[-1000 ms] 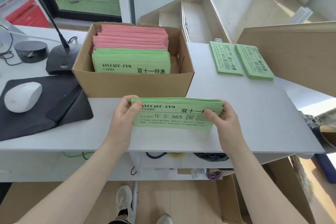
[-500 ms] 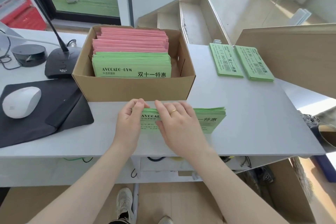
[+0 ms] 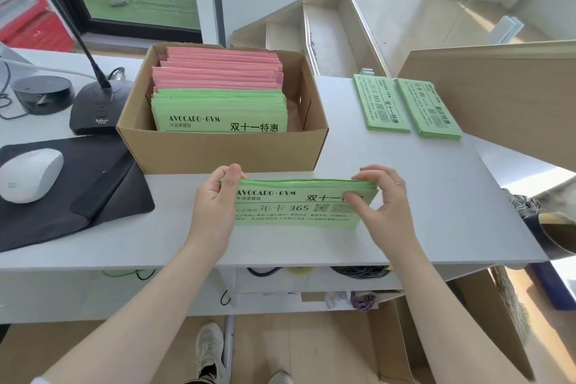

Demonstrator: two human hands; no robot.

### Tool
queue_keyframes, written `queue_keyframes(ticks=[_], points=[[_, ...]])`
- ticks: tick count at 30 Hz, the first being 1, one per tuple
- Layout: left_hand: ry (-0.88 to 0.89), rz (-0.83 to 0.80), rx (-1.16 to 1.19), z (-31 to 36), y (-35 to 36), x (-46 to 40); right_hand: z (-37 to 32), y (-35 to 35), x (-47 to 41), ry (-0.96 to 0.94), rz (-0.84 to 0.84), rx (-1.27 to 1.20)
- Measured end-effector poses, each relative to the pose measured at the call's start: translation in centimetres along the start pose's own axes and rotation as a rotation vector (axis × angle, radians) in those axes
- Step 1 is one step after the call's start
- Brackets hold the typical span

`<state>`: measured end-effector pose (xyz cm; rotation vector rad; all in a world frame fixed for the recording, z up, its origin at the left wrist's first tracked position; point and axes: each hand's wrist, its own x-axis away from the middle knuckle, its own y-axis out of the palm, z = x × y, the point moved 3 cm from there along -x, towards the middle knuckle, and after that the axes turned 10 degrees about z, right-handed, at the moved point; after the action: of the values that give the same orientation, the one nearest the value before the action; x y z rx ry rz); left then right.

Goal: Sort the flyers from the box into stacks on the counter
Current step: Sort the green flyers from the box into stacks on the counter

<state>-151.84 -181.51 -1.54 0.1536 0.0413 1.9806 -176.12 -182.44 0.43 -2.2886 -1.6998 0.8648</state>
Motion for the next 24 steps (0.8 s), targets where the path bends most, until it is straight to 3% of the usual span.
queue_keyframes(ticks=[2,5,8,13,18,24], points=[[-0.003,0.001,0.068,0.0,0.1,-0.1,0.7,0.7,0.3,0.269,-0.097,-0.364],[0.02,-0.093,0.046,-0.5,-0.1,-0.4,1.6,1.7,0.8,0.409,-0.076,-0.497],[0.051,-0.203,-0.062,-1.7,-0.4,-0.3,1.9,2.4,1.3,0.442,-0.099,-0.513],[0.071,-0.197,-0.087,-2.3,-0.7,-0.2,2.1,1.7,1.1,0.357,-0.101,-0.455],[0.095,-0.252,-0.322,-2.9,-0.6,-0.7,3.7,1.4,1.8,0.366,-0.282,-0.282],[0.051,-0.22,-0.139,0.0,1.8,0.8,3.9,-1.3,0.9,0.435,-0.198,-0.361]])
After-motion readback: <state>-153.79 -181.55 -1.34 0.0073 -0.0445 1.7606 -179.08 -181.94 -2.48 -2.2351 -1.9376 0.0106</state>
